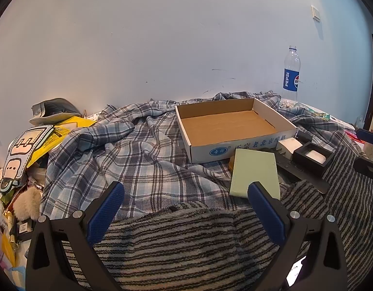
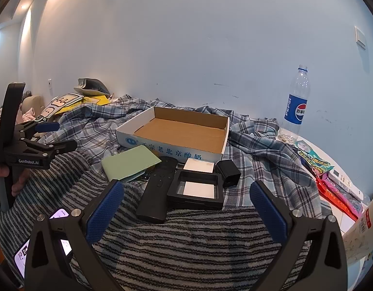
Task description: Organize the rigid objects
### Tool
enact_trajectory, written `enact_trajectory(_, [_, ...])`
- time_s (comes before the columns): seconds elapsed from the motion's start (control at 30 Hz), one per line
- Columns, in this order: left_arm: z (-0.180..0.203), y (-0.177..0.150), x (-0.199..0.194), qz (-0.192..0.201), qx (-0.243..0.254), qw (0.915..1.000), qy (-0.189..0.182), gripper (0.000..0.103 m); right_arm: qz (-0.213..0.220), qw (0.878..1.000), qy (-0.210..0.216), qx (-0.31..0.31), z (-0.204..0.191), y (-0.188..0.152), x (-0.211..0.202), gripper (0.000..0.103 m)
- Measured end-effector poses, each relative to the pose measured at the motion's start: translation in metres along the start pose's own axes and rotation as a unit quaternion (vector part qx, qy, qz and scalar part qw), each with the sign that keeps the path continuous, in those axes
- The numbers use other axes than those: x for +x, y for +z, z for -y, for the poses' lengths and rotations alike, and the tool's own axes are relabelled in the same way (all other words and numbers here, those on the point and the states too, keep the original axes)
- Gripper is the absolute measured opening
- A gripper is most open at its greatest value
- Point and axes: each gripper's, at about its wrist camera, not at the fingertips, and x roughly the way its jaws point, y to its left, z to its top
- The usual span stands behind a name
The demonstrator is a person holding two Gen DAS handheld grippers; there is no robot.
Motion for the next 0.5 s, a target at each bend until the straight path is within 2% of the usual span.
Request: enact_trajectory(0.5, [0.0019,-0.0001,0.0004,-0.001,0.001,1.0,-0.001,0.103,0.0,1.0,0.0,-0.001,-0.0002,-0.0013,0.0003,0.103])
